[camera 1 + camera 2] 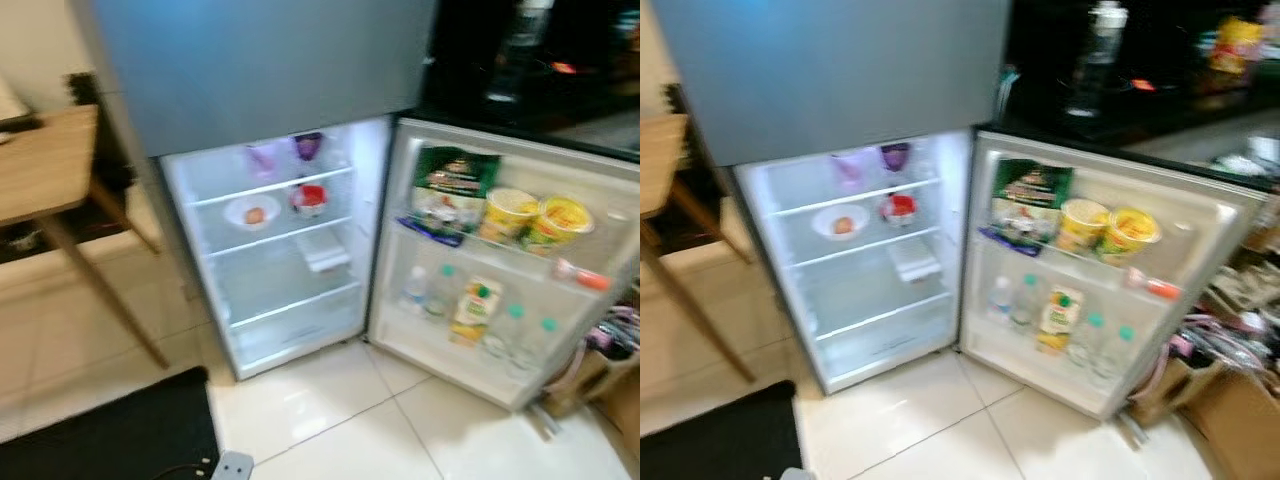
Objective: Restocking fridge
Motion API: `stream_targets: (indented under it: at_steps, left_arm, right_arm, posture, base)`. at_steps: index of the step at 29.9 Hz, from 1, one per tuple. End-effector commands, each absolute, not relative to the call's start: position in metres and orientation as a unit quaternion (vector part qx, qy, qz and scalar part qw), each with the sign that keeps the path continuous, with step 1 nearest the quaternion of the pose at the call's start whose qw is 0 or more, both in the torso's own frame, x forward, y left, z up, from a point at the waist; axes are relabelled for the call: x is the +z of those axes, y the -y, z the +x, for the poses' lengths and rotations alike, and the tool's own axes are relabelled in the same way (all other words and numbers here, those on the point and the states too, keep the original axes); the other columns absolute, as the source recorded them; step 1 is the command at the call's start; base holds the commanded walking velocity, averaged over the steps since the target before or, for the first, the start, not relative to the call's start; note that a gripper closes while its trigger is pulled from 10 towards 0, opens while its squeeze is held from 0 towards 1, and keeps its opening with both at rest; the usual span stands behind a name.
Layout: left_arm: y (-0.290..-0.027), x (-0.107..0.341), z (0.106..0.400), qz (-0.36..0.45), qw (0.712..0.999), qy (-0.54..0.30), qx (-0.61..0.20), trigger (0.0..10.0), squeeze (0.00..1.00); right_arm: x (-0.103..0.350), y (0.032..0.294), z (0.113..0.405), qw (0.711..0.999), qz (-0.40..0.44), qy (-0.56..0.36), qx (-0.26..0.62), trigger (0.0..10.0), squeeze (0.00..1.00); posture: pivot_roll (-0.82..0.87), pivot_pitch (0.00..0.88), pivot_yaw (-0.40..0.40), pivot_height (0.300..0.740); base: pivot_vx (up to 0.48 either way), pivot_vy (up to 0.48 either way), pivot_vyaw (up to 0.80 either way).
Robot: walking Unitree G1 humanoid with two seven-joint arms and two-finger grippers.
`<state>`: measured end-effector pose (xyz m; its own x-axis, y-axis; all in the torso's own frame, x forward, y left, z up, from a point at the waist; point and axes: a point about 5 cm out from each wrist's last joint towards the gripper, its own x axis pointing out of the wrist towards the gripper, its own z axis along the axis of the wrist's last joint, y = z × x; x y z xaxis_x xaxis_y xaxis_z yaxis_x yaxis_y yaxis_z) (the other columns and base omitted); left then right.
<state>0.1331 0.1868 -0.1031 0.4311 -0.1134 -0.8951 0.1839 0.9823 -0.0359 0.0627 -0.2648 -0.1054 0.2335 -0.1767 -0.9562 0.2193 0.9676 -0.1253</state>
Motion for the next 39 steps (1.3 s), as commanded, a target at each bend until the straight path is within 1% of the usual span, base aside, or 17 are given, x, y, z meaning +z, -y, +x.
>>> stream_targets:
  at_steps: [1,10,13,39]
  left_arm:
    - [-0.1866,-0.1069,0.1219,0.033,0.834,-0.544,-0.091,10.0,0.0]
    - [-0.185,-0.1072,0.1213,0.032,0.831,-0.546,-0.101,10.0,0.0]
    - [-0.1839,-0.1078,0.1196,0.033,0.827,-0.551,-0.109,10.0,0.0]
    - [-0.1852,-0.1091,0.114,0.031,0.822,-0.557,-0.112,10.0,0.0]
  right_arm:
    - [-0.1043,0.264,0.0708,0.792,0.021,-0.596,-0.128,10.0,0.0]
    - [-0.1042,0.2636,0.0719,0.793,0.021,-0.595,-0.127,10.0,0.0]
    - [-0.1041,0.2636,0.0724,0.794,0.021,-0.595,-0.125,10.0,0.0]
    - [-0.1033,0.2629,0.0777,0.799,0.019,-0.59,-0.119,10.0,0.0]
  posture:
    - [-0.08,0.0,-0.006,0.74]
    - [-0.08,0.0,-0.005,0.74]
    - [-0.08,0.0,-0.005,0.74]
    - [-0.08,0.0,-0.004,0.74]
  base:
    - [0.0,0.0,0.0]
    - [0.0,0.0,0.0]
    - [0.0,-0.347,0.0]
    - [0.0,-0.403,0.0]
